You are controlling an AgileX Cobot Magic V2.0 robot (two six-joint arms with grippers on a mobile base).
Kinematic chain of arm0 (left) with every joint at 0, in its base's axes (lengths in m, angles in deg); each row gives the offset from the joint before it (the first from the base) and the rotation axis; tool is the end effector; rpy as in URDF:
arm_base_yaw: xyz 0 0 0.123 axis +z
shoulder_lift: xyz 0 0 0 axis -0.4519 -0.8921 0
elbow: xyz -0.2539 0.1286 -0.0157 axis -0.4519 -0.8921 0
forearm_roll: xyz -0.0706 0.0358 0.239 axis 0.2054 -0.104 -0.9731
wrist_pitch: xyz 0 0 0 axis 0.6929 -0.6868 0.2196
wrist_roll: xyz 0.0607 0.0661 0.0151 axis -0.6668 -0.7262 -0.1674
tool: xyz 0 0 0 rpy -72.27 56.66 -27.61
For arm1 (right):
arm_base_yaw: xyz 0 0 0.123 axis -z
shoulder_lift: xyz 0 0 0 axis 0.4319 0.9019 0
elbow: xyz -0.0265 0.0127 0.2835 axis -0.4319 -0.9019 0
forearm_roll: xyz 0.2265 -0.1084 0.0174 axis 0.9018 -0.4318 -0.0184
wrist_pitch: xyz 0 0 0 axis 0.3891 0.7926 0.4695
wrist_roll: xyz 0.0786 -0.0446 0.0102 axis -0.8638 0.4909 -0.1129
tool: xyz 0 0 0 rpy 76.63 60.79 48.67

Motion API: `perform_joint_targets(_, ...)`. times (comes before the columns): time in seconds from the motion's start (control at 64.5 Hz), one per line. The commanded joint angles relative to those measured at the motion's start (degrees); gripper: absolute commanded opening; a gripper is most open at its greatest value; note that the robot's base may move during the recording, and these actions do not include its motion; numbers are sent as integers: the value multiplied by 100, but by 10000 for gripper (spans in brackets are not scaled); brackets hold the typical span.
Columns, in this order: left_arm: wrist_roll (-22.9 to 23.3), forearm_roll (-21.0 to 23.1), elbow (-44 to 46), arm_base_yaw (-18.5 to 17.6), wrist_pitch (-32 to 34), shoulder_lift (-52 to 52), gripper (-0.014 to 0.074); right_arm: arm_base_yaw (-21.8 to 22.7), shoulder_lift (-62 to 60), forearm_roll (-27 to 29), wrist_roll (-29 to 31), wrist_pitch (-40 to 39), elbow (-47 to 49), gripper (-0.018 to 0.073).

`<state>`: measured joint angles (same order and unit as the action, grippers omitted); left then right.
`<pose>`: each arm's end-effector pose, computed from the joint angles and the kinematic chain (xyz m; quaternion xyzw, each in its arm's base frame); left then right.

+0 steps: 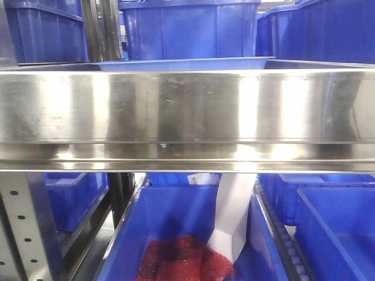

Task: Grab blue tray and place on right shelf

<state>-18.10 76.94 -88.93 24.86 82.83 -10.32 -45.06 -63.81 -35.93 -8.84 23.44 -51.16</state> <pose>0.0567 -0.0021 0.2024 -0.0202 0.6899 -0.0479 0.7221 0.0619 0.0186 0.2886 -0.1013 0.7193 0.1126 0.6780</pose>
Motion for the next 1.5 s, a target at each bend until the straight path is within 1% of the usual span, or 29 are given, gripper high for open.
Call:
perform_joint_targets(0.0, -23, 39, -174, 8, 496, 79, -48, 9, 48, -71, 37, -525, 160, 56)
perform_joint_targets(0.109, -23, 39, -174, 8, 496, 79, -48, 30, 48, -71, 50, -541, 153, 56)
perform_joint_targets(0.171, -23, 39, -174, 8, 496, 79, -48, 217, 48, -27, 220, -541, 153, 56)
perform_joint_targets(0.233, -23, 39, -174, 8, 496, 79, -48, 549, 35, 136, 445, -580, 91, 56)
perform_joint_targets(0.372, -23, 39, -174, 8, 496, 79, -48, 1533, -182, 903, 919, -740, -354, 56)
perform_joint_targets(0.45, -23, 39, -174, 8, 496, 79, -48, 1989, -431, 1003, 949, -987, -749, 56)
perform_joint_targets(0.512, -23, 39, -174, 8, 496, 79, -48, 2150, -680, 1003, 949, -1188, -1104, 56)
perform_joint_targets(0.682, -23, 39, -174, 8, 496, 79, -48, 2179, -1323, 1009, 919, -1691, -1969, 56)
perform_joint_targets(0.698, -23, 39, -174, 8, 496, 79, -48, 2179, -1376, 1007, 919, -1652, -1956, 56)
perform_joint_targets(0.713, -23, 39, -174, 8, 496, 79, -48, 2179, -1425, 1007, 919, -1440, -1943, 56)
perform_joint_targets(0.744, -23, 39, -174, 8, 496, 79, -48, 2179, -1436, 1001, 949, -1359, -1942, 56)
perform_joint_targets(1.488, -23, 39, -174, 8, 496, 70, -48, 2179, -1424, 1001, 949, -1304, -1942, 56)
